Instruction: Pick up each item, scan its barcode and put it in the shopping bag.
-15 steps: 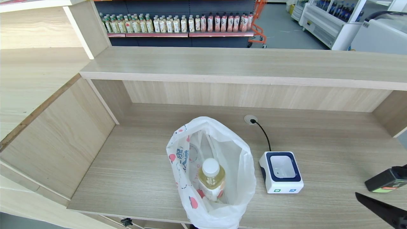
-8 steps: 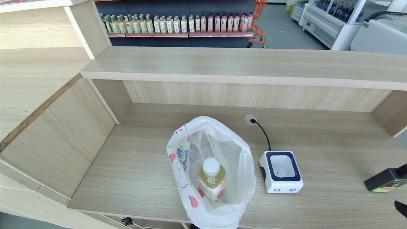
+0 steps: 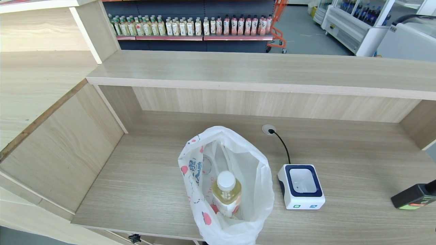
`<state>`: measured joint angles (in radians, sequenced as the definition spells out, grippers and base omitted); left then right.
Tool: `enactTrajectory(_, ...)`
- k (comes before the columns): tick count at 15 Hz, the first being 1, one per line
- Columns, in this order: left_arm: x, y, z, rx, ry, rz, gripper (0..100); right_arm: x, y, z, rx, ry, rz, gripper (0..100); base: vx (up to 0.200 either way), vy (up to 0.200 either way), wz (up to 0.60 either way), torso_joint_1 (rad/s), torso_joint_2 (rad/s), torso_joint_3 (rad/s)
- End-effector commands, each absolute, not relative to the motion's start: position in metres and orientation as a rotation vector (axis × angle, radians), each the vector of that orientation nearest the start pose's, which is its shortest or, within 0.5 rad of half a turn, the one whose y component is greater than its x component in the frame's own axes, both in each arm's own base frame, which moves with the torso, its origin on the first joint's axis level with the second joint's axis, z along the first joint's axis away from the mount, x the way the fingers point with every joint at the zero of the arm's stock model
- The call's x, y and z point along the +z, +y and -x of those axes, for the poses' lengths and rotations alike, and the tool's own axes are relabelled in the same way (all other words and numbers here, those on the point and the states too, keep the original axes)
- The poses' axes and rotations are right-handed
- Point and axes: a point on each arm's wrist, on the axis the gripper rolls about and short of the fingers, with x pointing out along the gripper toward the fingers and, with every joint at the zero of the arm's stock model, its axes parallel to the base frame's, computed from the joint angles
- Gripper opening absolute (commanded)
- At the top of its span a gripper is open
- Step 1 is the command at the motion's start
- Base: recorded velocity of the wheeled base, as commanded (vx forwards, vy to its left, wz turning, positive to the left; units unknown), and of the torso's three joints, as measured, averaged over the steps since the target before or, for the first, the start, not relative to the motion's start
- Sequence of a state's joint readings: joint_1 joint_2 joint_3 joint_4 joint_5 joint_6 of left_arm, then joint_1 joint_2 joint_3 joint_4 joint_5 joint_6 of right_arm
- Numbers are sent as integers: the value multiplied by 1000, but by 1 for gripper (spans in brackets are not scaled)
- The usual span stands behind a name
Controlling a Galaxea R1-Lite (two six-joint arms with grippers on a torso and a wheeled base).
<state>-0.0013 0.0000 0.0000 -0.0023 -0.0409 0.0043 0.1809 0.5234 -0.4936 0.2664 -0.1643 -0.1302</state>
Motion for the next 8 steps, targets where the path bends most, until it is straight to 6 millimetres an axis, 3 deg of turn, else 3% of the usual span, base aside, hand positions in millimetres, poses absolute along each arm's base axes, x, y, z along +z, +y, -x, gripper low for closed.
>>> enactTrajectory(1,76,-1,23,-41,-2,-5,100,189,-2,-14,4,298,178,100,0,-200,0,12,-2,7)
enactTrajectory(8,76,-1,23,-41,-2,-5,100,178,-3,-8,-8,335,184,100,0,-200,0,2,4,3)
